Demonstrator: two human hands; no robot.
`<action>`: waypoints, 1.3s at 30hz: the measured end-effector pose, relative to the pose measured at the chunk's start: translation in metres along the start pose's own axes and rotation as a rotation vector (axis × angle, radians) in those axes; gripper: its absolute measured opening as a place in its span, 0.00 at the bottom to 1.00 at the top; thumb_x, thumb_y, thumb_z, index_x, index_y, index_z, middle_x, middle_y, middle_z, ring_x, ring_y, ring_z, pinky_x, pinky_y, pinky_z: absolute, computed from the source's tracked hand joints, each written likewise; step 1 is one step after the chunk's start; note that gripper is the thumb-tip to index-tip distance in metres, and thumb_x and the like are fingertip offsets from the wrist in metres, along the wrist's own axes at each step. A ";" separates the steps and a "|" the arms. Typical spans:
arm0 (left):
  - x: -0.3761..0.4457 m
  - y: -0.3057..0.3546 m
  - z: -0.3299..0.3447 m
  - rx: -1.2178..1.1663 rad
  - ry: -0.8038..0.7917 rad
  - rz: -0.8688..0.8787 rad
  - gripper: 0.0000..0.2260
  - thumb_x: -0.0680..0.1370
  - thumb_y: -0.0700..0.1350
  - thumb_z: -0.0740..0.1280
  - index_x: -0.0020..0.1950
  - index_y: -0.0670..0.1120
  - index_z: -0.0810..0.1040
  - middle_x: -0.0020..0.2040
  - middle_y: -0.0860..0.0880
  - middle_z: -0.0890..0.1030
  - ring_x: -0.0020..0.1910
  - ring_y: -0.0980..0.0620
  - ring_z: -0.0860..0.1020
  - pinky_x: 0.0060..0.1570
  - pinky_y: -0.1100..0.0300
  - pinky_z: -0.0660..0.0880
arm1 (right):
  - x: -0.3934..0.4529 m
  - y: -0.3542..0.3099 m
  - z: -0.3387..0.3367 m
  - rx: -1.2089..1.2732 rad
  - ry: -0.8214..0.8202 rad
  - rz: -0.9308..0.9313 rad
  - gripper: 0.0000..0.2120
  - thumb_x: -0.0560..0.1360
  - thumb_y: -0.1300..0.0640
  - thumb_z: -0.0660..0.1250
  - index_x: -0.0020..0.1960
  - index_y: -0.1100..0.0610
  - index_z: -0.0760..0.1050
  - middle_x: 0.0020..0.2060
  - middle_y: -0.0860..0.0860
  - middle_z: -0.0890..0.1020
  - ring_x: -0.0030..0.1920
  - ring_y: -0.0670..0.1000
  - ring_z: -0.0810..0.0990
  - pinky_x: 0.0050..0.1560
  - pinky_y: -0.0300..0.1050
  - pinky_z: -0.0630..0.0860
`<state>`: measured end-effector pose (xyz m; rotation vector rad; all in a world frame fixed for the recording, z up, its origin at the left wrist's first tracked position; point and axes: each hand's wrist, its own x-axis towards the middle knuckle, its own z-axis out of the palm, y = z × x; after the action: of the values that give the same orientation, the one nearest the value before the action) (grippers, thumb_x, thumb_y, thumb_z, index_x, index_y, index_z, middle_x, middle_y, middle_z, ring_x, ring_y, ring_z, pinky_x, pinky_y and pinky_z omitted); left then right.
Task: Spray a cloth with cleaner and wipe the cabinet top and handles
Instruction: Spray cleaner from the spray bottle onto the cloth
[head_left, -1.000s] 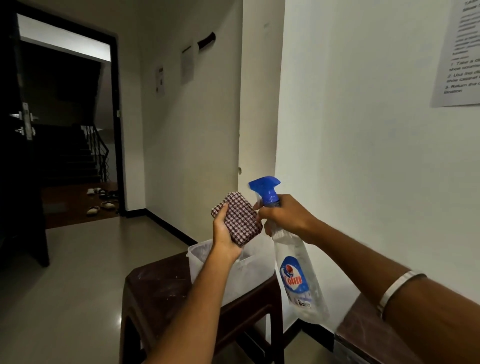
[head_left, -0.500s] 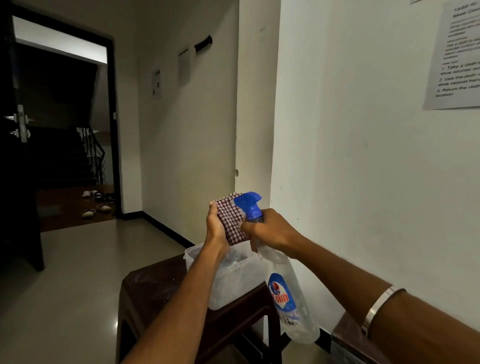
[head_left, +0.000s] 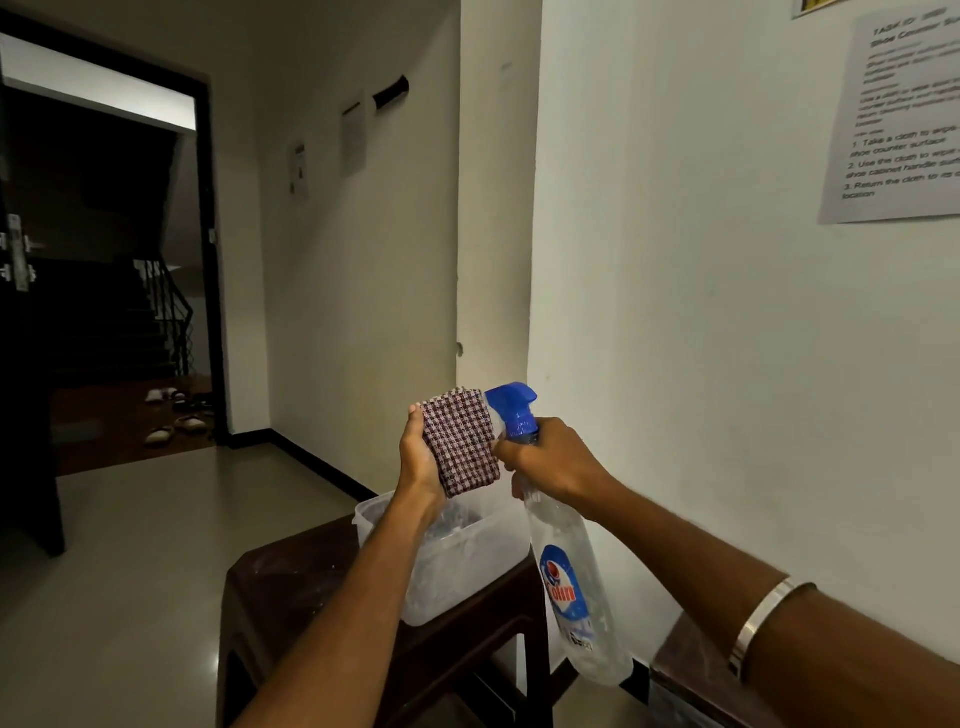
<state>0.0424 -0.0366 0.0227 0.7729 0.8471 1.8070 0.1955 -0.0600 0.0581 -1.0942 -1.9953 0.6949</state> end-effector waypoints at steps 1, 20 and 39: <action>-0.001 0.000 0.001 0.001 0.007 0.004 0.27 0.82 0.60 0.48 0.65 0.43 0.74 0.54 0.40 0.81 0.49 0.41 0.80 0.47 0.45 0.79 | 0.000 0.001 -0.002 -0.008 0.005 0.007 0.09 0.77 0.53 0.65 0.51 0.58 0.72 0.37 0.53 0.79 0.30 0.47 0.78 0.32 0.34 0.71; -0.003 -0.001 0.007 -0.069 0.011 0.012 0.26 0.83 0.58 0.46 0.67 0.42 0.73 0.52 0.43 0.80 0.48 0.44 0.79 0.42 0.50 0.77 | -0.026 0.019 0.007 -0.020 -0.082 -0.017 0.06 0.78 0.53 0.64 0.48 0.55 0.71 0.32 0.49 0.77 0.28 0.45 0.77 0.33 0.31 0.73; -0.001 -0.003 0.004 -0.056 0.064 0.042 0.26 0.83 0.58 0.48 0.66 0.42 0.73 0.55 0.41 0.80 0.47 0.45 0.80 0.40 0.52 0.77 | -0.041 0.029 0.019 -0.054 -0.181 -0.011 0.05 0.76 0.55 0.65 0.47 0.56 0.72 0.31 0.49 0.76 0.31 0.46 0.76 0.37 0.34 0.73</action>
<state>0.0473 -0.0360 0.0223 0.7041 0.8236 1.8931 0.2084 -0.0829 0.0120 -1.0833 -2.1832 0.7614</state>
